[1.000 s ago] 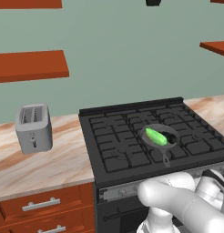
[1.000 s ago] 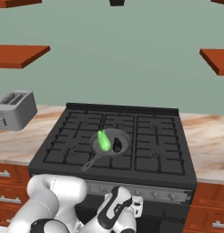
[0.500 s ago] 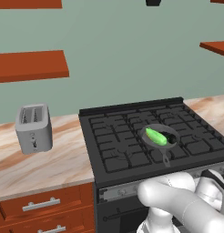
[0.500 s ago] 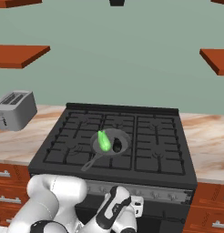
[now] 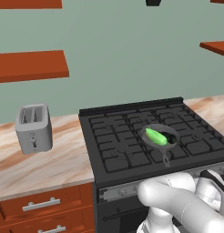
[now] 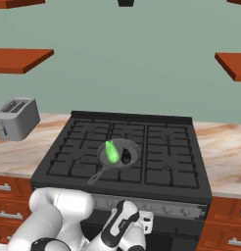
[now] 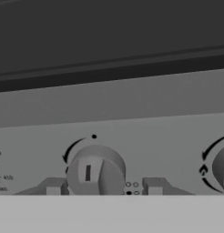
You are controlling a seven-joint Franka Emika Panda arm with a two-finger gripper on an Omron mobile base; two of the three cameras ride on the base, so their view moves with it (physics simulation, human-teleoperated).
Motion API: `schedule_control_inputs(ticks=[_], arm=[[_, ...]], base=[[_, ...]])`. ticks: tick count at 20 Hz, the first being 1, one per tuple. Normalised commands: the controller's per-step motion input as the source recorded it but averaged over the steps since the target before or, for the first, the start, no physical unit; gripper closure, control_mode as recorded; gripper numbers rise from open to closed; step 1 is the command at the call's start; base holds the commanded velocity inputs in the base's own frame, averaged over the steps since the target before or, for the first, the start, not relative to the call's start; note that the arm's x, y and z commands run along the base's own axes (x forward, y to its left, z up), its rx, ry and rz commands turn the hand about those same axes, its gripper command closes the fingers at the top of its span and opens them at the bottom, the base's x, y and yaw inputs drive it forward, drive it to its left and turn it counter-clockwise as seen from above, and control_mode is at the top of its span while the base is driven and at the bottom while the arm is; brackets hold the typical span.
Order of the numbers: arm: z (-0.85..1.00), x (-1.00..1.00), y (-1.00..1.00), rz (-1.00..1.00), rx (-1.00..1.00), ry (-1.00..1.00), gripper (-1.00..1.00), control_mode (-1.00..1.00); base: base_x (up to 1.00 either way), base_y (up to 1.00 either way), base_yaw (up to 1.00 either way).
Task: Put the corn and eggplant in the pan. Then turn on the front center burner and set the heat to medium.
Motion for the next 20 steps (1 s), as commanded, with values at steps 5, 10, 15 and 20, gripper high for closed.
schedule_control_inputs(ticks=[5,10,15,20], arm=[[0.00,0.00,0.00,0.00,0.00,0.00,1.00,-1.00],[0.00,-0.02,0.00,0.00,0.00,0.00,1.00,-1.00],[-0.03,0.00,0.00,0.00,-0.05,-0.04,1.00,-1.00],[0.00,0.00,0.00,0.00,-0.17,-0.07,1.00,-1.00]], base=[[0.00,0.00,0.00],[0.00,0.00,0.00],[0.00,0.00,0.00],[0.00,0.00,0.00]])
